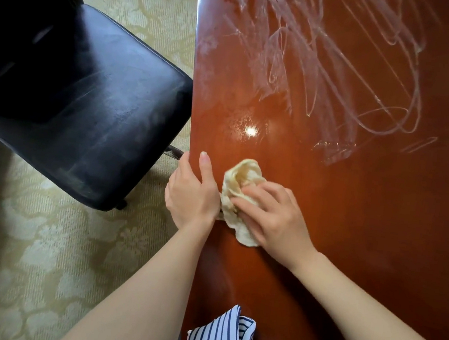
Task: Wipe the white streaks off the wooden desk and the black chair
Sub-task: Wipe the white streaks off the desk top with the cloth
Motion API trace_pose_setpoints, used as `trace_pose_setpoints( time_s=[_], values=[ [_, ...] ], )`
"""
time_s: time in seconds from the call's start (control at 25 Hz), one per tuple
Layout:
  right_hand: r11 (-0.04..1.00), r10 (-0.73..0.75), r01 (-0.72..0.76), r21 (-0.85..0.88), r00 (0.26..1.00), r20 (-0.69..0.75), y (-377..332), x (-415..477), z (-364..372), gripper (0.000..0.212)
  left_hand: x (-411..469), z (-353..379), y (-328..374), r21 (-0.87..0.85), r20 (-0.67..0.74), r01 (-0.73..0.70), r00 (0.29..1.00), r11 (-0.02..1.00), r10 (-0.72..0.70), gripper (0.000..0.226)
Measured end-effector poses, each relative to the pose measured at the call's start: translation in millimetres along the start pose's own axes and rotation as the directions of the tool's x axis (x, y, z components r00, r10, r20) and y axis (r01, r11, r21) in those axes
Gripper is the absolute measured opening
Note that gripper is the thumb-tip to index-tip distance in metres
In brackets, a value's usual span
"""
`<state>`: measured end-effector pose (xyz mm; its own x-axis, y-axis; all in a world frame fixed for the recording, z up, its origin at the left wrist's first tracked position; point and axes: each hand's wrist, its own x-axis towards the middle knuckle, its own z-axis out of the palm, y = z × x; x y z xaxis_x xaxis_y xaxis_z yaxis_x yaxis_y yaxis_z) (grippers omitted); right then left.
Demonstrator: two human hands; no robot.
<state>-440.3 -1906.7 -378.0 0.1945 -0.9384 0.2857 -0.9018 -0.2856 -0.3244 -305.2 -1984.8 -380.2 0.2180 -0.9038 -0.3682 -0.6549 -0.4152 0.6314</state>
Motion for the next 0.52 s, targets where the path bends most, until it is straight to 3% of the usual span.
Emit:
trace_pose_setpoints(
  time_s=[0.08,0.16,0.24,0.32,0.4,0.52],
  values=[
    [0.992,-0.125,0.125,-0.025,0.992,0.01,19,-18,-14,0.014,0,-2,-1,-0.017,0.006,-0.003,1.0,1.0,0.003,0.057],
    [0.984,-0.16,0.161,-0.071,0.987,0.012,47,-28,-26,0.014,0,-2,-2,-0.022,0.015,-0.006,1.0,1.0,0.006,0.058],
    [0.99,-0.031,0.026,-0.135,0.999,-0.03,80,-28,-36,0.016,0,-2,-2,-0.016,0.013,-0.001,1.0,1.0,0.001,0.058],
    [0.949,0.221,-0.247,-0.197,0.965,-0.143,106,-23,-41,0.02,0,-1,-1,-0.012,0.016,0.006,1.0,1.0,-0.006,0.057],
    [0.803,0.512,-0.571,-0.169,0.807,-0.294,118,-9,-40,0.024,0,0,0,-0.002,0.014,0.009,1.0,1.0,-0.009,0.057],
    [0.453,0.8,-0.892,0.006,0.403,-0.445,108,31,-27,0.028,1,1,2,0.015,0.007,0.012,1.0,1.0,-0.012,0.057]
  ],
)
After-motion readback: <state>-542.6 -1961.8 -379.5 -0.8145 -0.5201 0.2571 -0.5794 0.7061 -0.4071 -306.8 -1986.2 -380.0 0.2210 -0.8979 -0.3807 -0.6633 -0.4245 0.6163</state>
